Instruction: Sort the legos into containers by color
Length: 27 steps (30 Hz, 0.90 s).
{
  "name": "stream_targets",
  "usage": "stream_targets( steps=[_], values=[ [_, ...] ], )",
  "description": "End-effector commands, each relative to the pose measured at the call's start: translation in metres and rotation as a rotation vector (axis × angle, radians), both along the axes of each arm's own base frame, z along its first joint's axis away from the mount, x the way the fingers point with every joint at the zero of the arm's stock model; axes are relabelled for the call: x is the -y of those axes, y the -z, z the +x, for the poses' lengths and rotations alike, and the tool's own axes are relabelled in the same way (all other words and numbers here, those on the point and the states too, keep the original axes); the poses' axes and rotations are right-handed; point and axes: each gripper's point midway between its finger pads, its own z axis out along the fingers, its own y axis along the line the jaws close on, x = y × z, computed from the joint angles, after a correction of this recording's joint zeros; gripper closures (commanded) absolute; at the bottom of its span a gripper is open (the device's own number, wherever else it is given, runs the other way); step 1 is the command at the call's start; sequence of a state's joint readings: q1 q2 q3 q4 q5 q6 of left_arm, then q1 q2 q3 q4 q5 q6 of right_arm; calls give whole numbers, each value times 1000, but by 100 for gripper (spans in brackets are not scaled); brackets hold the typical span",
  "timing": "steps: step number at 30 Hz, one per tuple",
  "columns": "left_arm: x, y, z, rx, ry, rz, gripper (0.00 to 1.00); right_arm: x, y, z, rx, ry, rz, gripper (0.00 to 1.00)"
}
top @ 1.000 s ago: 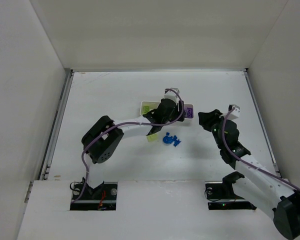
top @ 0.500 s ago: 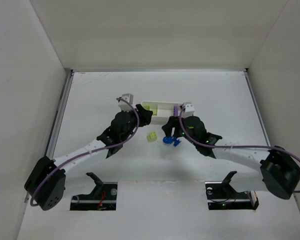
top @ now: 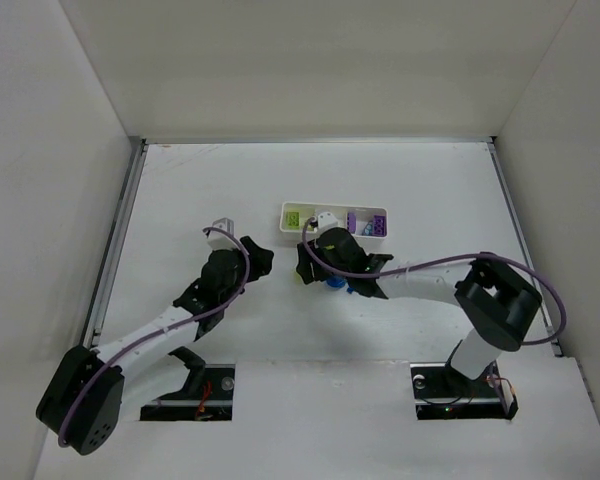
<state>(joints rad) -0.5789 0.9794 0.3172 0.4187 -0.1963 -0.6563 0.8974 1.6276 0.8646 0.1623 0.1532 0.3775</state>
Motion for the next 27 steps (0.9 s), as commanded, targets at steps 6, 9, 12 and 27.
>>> stream_targets(
  steps=[6,9,12,27],
  values=[
    [-4,2,-4,1,1,-68,52,-3,9,18,4,48,-78,43],
    [-3,3,-5,0,5,-74,52,-3,12,19,-2,54,-88,48],
    [-4,2,-5,0,3,-78,52,-4,12,19,-8,50,-91,48],
    [24,-35,-3,110,93,-114,37,4,-35,17,-24,78,88,72]
  ],
)
